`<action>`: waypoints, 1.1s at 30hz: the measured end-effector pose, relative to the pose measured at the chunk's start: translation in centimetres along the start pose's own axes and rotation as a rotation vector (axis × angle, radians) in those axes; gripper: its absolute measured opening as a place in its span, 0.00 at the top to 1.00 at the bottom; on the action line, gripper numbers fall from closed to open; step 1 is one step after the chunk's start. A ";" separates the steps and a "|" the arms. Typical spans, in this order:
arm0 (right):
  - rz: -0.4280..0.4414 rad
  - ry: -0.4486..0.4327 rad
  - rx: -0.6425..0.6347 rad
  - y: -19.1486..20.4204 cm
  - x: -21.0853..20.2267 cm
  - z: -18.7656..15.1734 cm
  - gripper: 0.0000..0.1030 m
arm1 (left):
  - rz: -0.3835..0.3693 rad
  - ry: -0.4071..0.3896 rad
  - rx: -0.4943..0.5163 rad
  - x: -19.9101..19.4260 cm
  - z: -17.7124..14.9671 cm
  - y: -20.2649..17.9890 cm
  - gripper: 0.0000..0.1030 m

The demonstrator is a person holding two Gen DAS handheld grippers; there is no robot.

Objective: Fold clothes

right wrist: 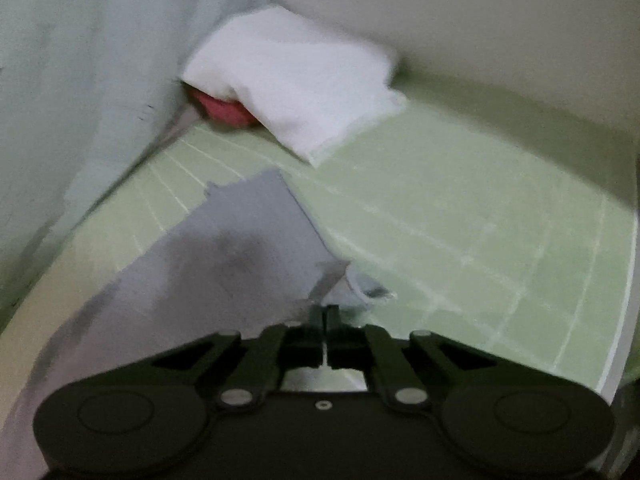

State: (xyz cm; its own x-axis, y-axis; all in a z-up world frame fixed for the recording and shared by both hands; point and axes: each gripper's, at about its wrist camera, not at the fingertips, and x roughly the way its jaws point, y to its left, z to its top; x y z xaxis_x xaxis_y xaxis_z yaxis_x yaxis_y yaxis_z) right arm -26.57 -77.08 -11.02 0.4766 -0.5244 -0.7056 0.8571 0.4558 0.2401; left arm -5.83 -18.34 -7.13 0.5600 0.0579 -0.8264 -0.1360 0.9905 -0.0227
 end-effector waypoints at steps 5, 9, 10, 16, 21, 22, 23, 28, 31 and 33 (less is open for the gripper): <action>0.078 -0.162 -0.056 1.1 -4.5 3.6 0.99 | 0.002 -0.004 0.012 -0.3 -0.4 -0.7 0.41; 0.026 -0.194 -0.122 0.8 -4.5 4.4 0.99 | 0.004 0.000 -0.013 -0.2 -0.5 -0.1 0.41; -0.017 -0.164 -0.172 0.7 -3.2 3.9 0.99 | 0.004 0.005 -0.026 -0.1 -0.5 0.3 0.41; -0.187 0.055 -0.182 0.5 1.0 1.0 0.60 | 0.022 -0.006 -0.103 0.1 0.2 3.0 0.30; -0.135 0.008 -0.262 4.1 -1.0 -0.9 0.12 | 0.017 -0.003 -0.181 1.0 1.5 6.0 0.25; -0.113 0.003 -0.277 5.0 -1.4 -1.4 0.01 | 0.015 -0.002 -0.196 1.2 1.8 6.6 0.23; -0.094 -0.003 -0.288 5.7 -1.9 -1.8 0.00 | 0.012 0.001 -0.212 1.6 2.2 7.2 0.23; -0.043 0.017 -0.279 10.7 -3.4 -4.8 0.00 | -0.006 0.008 -0.266 3.5 4.4 10.3 0.20; -0.008 0.037 -0.264 13.3 -4.4 -7.0 0.00 | -0.011 0.014 -0.281 5.0 5.9 12.0 0.19; 0.009 0.058 -0.271 15.0 -4.8 -8.4 0.00 | -0.032 0.017 -0.295 6.2 6.9 13.0 0.19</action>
State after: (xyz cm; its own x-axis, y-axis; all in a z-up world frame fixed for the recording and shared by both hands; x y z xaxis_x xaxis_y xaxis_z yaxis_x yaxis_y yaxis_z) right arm -17.61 -61.73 -9.64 0.4653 -0.4813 -0.7429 0.7656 0.6401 0.0647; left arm 1.50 -4.26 -8.64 0.5547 0.0232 -0.8317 -0.3517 0.9125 -0.2091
